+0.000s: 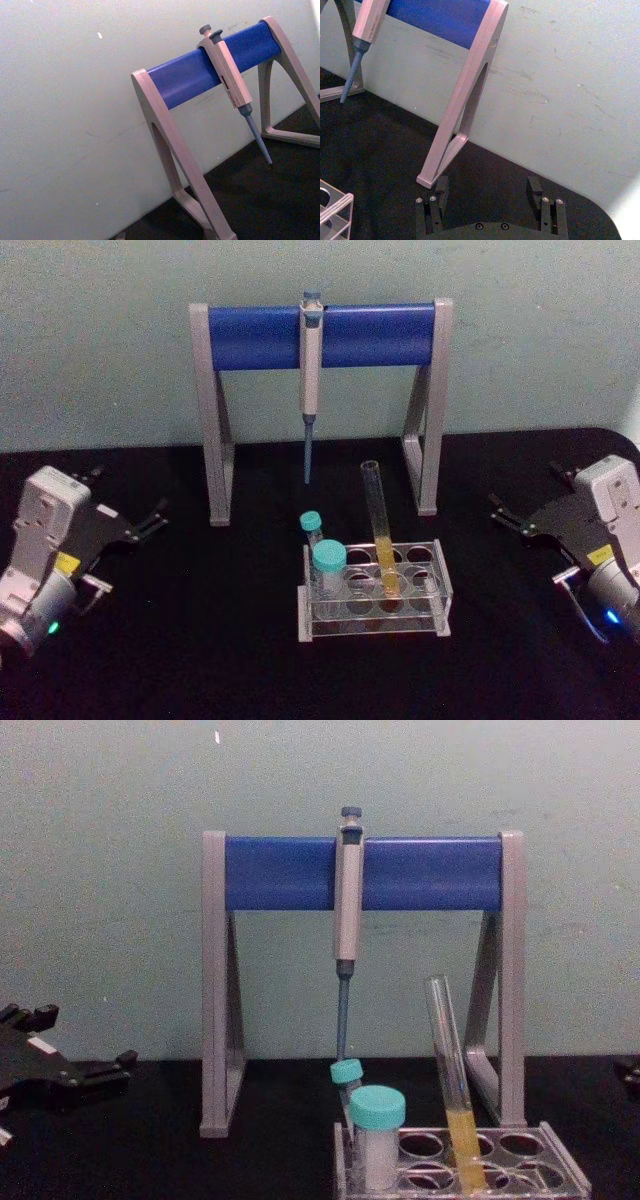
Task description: Pick up the test tube from the test tube rack, shake it, then place it back into the test tube rack.
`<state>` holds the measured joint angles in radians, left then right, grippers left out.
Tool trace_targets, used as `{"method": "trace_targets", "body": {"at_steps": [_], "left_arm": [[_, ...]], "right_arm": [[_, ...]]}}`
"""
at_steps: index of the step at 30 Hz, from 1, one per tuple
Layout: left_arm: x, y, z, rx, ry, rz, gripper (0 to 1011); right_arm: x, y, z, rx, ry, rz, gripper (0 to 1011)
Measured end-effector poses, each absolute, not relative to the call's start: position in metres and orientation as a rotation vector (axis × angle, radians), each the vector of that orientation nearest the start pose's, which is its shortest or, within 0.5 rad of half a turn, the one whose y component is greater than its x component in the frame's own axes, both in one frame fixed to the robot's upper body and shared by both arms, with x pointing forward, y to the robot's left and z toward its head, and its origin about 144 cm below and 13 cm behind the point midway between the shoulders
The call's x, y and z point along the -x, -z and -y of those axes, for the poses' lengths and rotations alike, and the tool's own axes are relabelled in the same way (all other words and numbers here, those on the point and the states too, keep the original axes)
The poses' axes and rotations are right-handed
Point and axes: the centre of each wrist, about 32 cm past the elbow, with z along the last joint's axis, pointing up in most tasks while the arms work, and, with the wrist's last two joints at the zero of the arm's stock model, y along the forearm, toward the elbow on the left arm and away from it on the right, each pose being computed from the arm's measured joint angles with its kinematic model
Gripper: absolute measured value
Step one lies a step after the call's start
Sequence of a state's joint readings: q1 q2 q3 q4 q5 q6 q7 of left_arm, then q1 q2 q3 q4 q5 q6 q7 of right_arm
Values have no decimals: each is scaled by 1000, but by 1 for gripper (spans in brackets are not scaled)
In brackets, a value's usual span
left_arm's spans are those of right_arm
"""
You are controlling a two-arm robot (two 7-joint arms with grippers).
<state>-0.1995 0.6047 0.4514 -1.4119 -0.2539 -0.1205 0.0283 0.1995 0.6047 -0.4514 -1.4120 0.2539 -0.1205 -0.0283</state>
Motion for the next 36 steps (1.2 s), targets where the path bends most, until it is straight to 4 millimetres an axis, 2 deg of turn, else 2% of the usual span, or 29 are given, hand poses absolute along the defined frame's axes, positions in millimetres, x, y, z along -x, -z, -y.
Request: {"method": "trace_targets", "body": {"at_steps": [36], "left_arm": [[-489,-1140,-310,-304,-1248,285,1001]], "right_arm": [[-489,-1140,310,304,1248,285,1000]]}}
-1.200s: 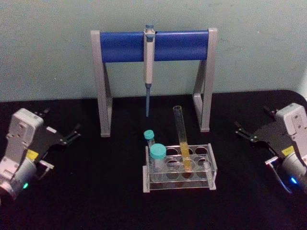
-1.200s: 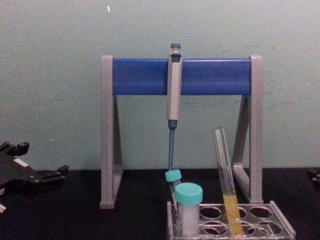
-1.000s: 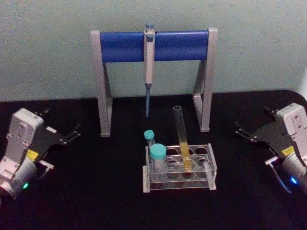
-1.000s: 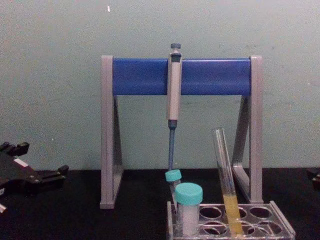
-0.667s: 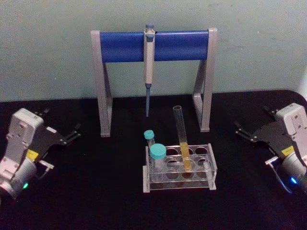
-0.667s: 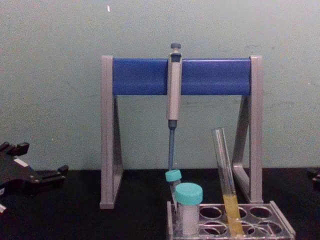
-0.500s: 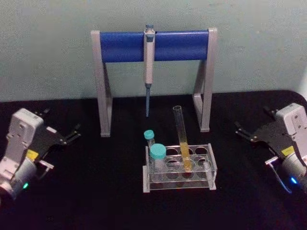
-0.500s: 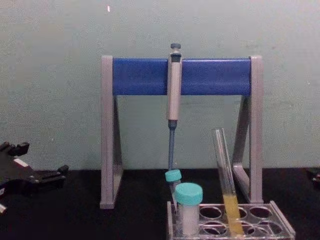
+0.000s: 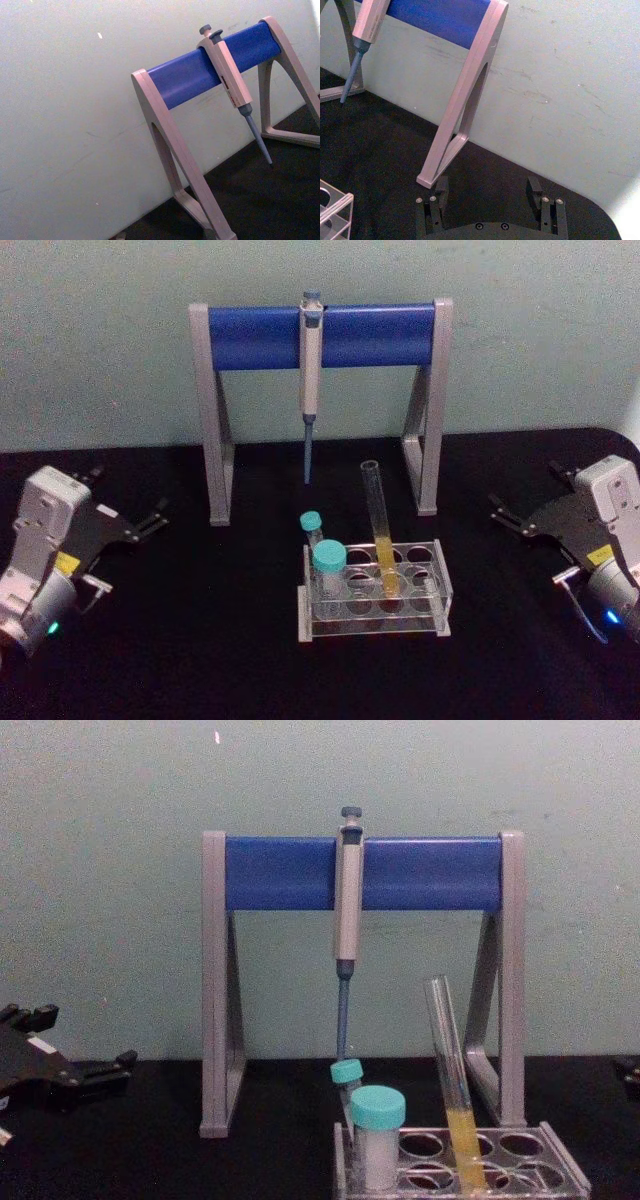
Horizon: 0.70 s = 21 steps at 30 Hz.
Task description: Pick up the test tube from the test tube rack, shake it, then place it back into the test tube rack.
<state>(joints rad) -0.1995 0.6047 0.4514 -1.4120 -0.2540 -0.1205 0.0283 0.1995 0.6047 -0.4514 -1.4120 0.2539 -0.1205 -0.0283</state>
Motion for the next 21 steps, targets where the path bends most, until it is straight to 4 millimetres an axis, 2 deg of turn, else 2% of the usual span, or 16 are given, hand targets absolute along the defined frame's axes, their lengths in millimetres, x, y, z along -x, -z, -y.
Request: {"method": "trace_targets", "body": {"at_steps": [12,21], "left_arm": [[-489,-1140,-310,-305,-1248,285,1001],[-489,-1140,-310,-304,-1248,285,1001]], "right_arm": [[-487,-1146,311,285,1235,296,1000],[-482,-1158,313,175,1155,324,1000]]}}
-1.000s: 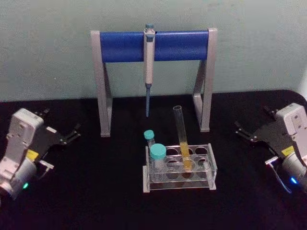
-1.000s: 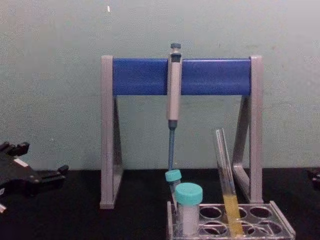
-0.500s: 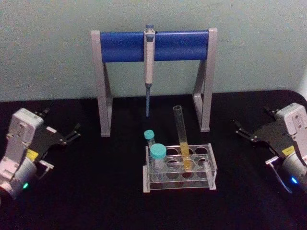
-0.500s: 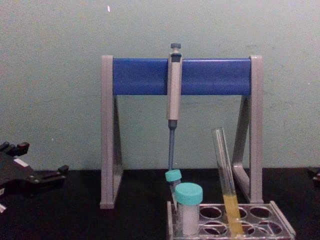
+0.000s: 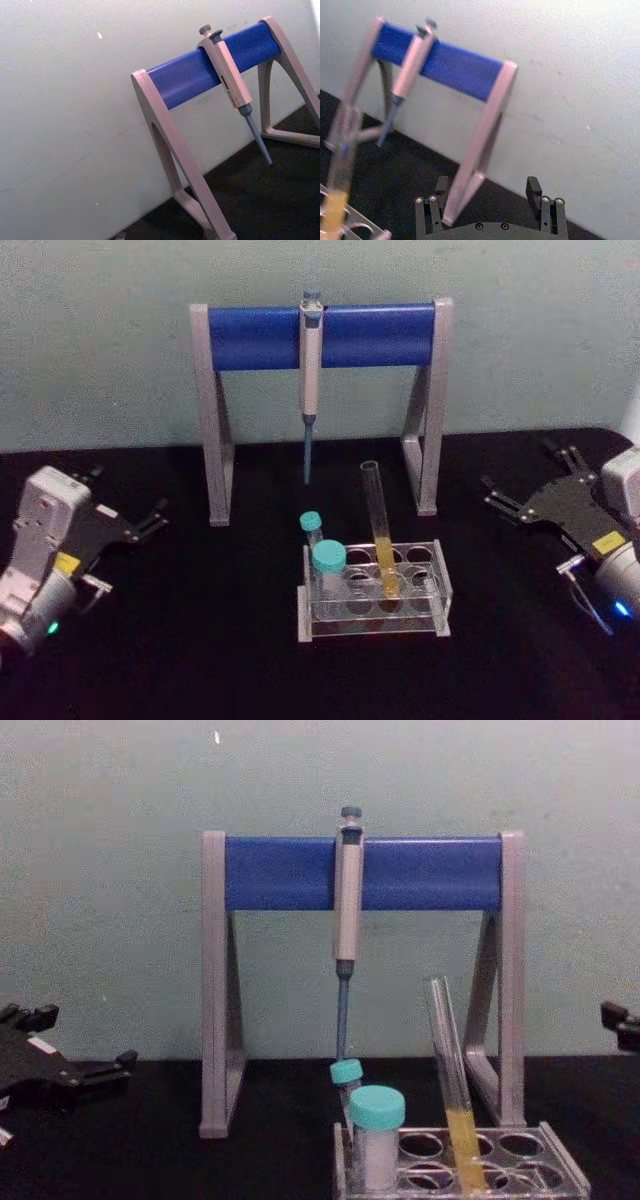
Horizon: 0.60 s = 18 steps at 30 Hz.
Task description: Pick up the test tube from the test tube rack, shake it, then place it back into the test tube rack.
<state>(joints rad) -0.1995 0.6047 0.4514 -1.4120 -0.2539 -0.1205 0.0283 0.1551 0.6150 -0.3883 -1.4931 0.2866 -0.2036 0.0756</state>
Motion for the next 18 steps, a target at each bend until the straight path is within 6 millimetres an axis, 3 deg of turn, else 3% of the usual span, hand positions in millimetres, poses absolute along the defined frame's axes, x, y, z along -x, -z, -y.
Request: {"method": "trace_targets", "body": {"at_steps": [18], "left_arm": [[-489,-1140,-310,-304,-1248,285,1001]], "right_arm": [[-479,-1187,296,66,919,278,1000]]}}
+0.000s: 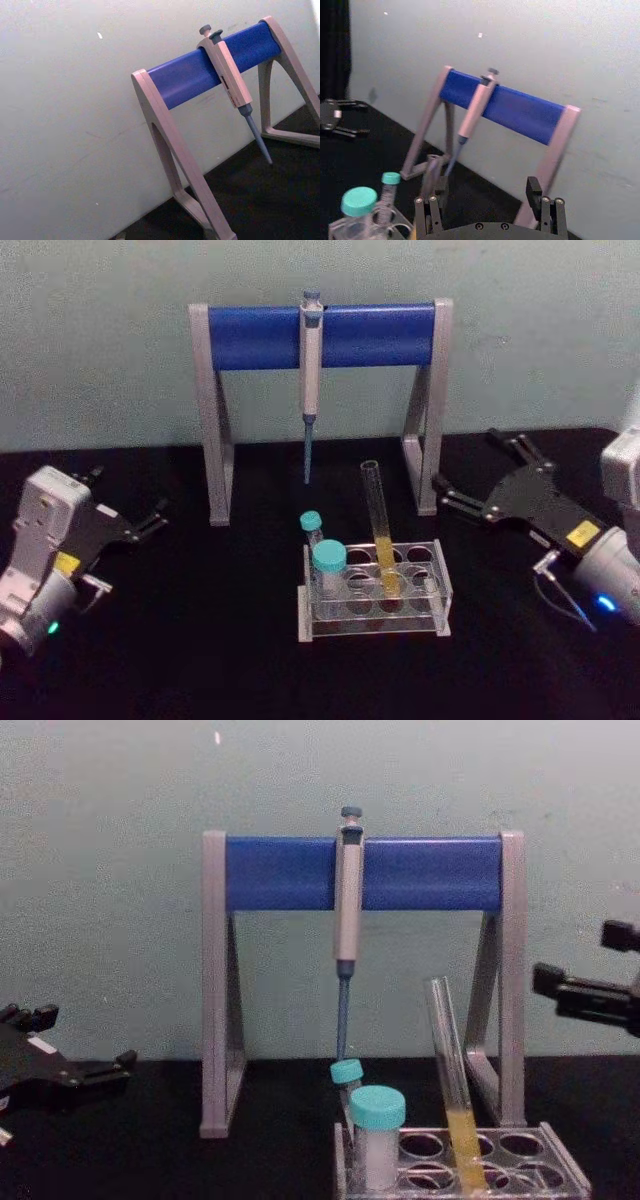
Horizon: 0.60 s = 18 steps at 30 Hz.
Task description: Pick up the test tube from the test tube rack, shake it, then place it back into the test tube rack.
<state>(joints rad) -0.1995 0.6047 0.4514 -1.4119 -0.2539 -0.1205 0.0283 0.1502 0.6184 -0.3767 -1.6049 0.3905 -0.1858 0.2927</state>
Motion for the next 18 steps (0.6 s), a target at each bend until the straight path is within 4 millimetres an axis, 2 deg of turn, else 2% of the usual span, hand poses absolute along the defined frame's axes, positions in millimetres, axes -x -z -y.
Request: {"method": "trace_targets", "body": {"at_steps": [18], "left_arm": [[-489,-1140,-310,-304,-1248,285,1001]], "right_arm": [[-511,-1196,275,138,746,173,1000]]}}
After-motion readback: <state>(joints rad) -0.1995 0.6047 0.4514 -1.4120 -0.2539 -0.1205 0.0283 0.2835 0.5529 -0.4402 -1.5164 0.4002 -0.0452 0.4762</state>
